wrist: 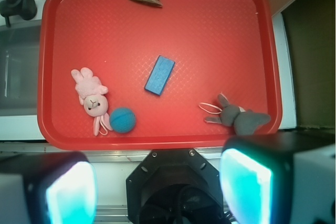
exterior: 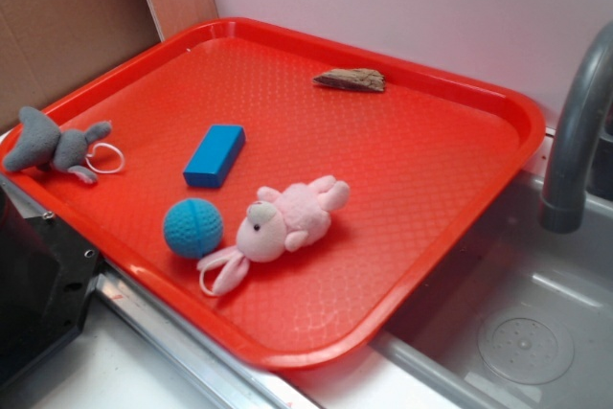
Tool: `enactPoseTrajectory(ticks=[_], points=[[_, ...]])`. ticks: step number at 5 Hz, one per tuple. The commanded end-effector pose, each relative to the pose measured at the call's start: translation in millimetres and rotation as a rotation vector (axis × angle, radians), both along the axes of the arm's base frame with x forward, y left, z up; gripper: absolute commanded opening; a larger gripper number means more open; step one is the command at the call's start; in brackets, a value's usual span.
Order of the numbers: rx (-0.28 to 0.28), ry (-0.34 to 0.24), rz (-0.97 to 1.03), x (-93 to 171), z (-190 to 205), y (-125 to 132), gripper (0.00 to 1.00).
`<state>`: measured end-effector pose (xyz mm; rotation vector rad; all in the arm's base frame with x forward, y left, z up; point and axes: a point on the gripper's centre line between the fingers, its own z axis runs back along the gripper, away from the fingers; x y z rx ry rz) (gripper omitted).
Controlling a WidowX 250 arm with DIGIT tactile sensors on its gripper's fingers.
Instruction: Grab the blue ball.
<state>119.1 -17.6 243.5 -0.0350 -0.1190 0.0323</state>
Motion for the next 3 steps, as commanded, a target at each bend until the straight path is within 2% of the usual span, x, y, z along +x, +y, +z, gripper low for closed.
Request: enactPoseTrajectory(ticks=[1,2,3], points=[[0.0,0.0,0.0,0.0,0.0,0.0,1.0],[0.05,-0.036,-0.149,21.1,-50.0,-9.6,1.0],[0.07,-0.085,-0.33,37.7,-88.6,-35.9,1.0]])
